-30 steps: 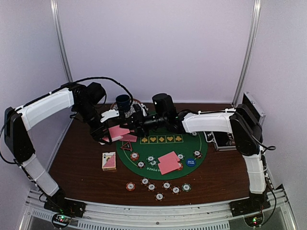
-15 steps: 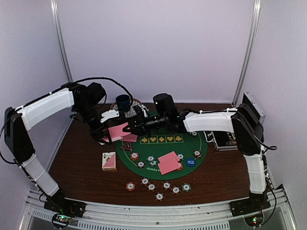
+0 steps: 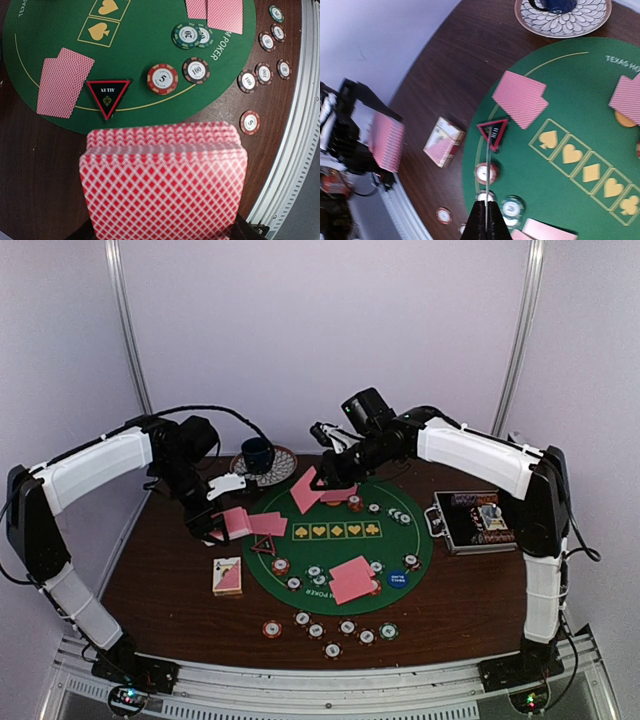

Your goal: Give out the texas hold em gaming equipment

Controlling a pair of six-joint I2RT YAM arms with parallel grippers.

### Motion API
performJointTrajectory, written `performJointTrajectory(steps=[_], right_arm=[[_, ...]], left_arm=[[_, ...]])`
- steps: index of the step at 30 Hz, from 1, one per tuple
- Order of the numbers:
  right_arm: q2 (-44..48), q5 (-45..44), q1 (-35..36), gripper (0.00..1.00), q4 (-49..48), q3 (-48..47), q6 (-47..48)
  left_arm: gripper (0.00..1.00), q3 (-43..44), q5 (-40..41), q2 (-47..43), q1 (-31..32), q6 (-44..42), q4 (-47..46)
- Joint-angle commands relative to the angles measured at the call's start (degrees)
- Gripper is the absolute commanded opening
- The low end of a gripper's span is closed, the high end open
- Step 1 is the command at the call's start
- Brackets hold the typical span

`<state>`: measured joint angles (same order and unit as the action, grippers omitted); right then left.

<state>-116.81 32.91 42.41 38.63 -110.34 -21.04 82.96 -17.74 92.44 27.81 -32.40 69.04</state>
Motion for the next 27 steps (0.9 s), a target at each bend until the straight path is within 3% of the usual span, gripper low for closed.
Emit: performJointTrajectory(steps=[1,12,22,27], right_arm=[[0.8,-16.4,0.9,0.0,11.3,-2.5,20.9],[1.2,-36.7,5.0,0.0,-11.5,7.9,49.7],[-6.8,-46.8,7.3,0.0,-24.2,9.9,66.9],[-10.3,-49.7,7.5,0.0,-26.8,10.0,70.5]], left_arm=[[0.0,-0.4,0.3,-2.1,-0.3,-0.4,-0.4],[0.0,-2.8,0.5,-4.5,-1.6,-0.6,0.6],[0.0,-4.6,-0.4,-7.2,-4.3,-1.9,2.0],[0.0,-5.0,-0.9,-8.2,-4.7,-2.0,2.3]])
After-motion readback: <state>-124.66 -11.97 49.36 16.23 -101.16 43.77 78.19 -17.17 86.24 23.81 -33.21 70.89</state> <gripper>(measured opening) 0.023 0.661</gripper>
